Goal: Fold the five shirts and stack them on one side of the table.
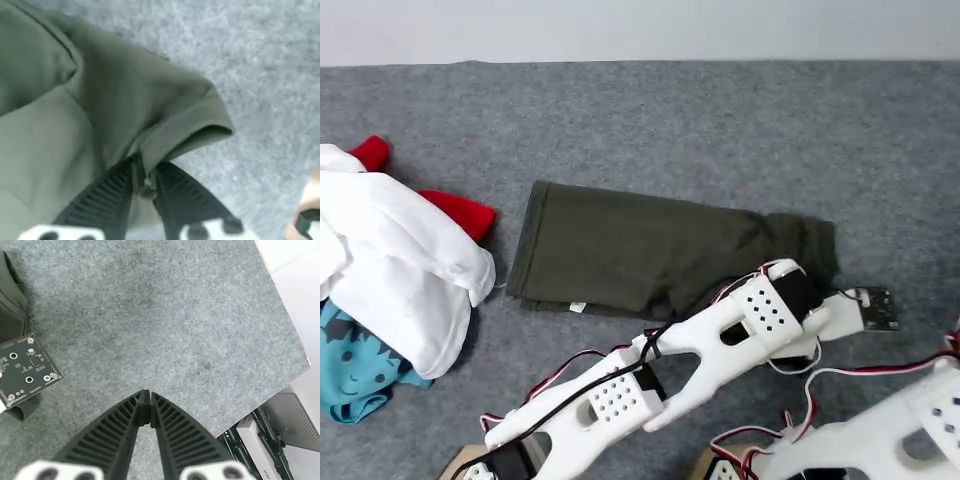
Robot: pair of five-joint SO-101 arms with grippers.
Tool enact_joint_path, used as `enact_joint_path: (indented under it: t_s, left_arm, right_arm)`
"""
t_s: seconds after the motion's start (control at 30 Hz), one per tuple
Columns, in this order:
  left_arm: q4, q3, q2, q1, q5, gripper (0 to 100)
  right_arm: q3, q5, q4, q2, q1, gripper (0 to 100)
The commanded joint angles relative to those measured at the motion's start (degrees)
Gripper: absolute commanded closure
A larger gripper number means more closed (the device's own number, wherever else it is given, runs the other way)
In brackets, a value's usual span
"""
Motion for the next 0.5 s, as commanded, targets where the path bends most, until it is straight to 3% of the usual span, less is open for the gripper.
enact_joint_path:
  t_s: [0.0,0.47]
  left_arm:
    - [1.49,-2.33,-5.27,-2.73,-0.18,99]
    - [-2.2,-2.33,-5.36,-12.31,0.0,99]
  right_arm:
    - [-0.09,0.0,-0.4,-0.57,0.4,98.7]
    - [-0.09,-0.09,-0.48,-0.48,0.22,98.7]
